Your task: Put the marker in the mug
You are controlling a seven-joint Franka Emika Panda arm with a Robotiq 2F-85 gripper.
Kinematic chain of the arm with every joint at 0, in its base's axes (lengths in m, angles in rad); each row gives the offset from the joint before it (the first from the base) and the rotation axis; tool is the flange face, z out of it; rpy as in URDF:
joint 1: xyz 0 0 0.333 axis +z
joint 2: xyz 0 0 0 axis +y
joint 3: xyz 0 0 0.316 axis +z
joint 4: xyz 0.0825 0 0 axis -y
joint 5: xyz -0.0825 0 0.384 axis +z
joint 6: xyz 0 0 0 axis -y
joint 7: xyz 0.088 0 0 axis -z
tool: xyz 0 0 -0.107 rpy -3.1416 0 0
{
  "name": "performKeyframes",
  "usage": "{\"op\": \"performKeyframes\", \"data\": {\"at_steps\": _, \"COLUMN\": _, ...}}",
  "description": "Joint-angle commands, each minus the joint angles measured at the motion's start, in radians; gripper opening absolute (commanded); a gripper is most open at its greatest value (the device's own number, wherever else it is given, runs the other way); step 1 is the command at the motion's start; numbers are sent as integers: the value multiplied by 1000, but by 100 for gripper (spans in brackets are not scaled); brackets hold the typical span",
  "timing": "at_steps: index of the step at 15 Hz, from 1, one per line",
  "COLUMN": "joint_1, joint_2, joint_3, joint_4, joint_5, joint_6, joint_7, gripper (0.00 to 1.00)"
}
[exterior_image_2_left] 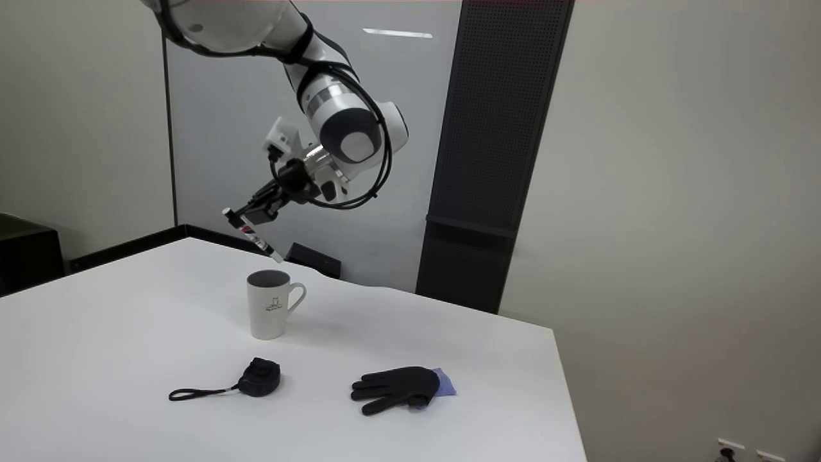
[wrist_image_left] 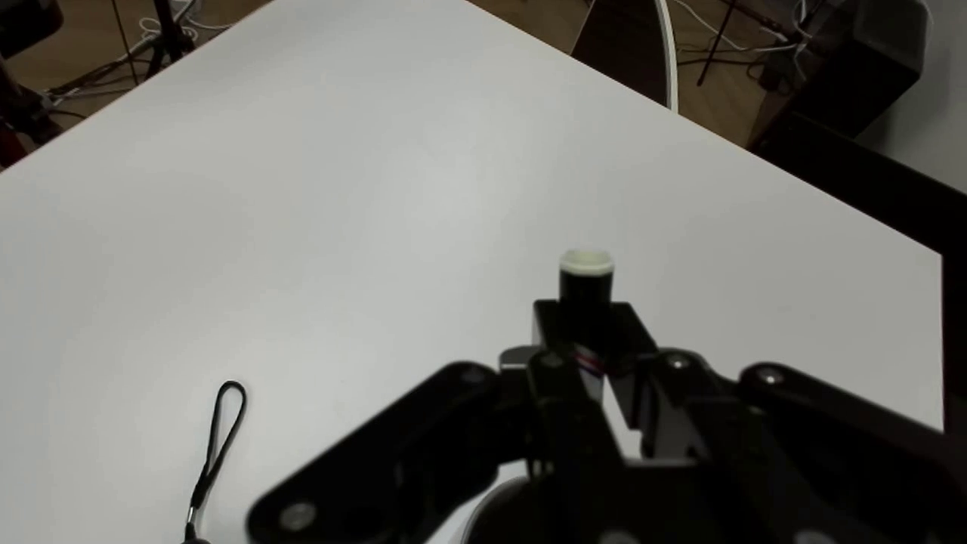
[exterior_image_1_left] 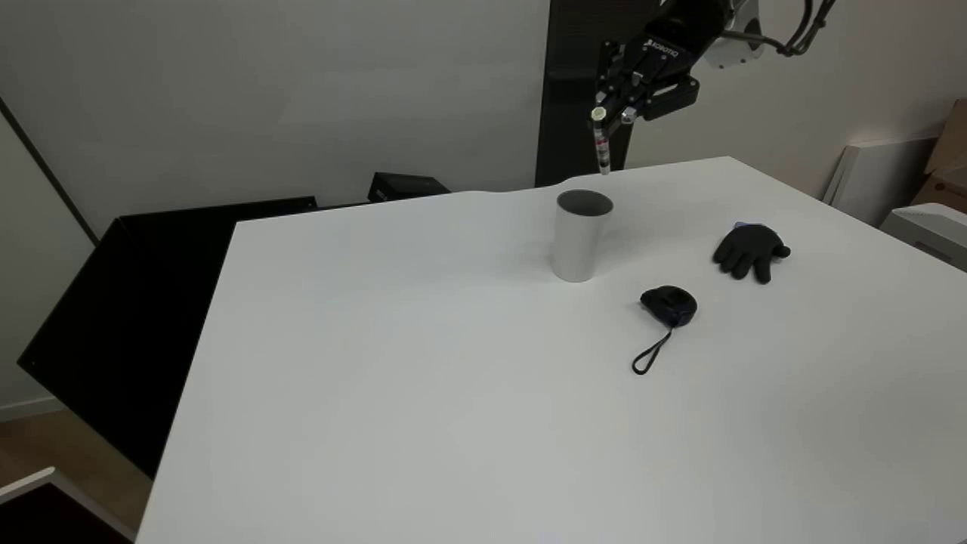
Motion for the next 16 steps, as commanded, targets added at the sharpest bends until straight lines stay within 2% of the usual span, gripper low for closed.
{"op": "performKeyframes", "data": {"at_steps": 1, "joint_1": -6, "joint_2": 49, "joint_3": 13, "joint_4": 68, "joint_5": 19, "joint_6": 8, "joint_7": 27, "gripper": 7}}
{"op": "performKeyframes", "data": {"at_steps": 16, "joint_1": -31, "joint_2": 169, "joint_3": 28, "joint_4": 160, "joint_5": 106, "joint_6": 20, "joint_7": 108, "gripper": 7}}
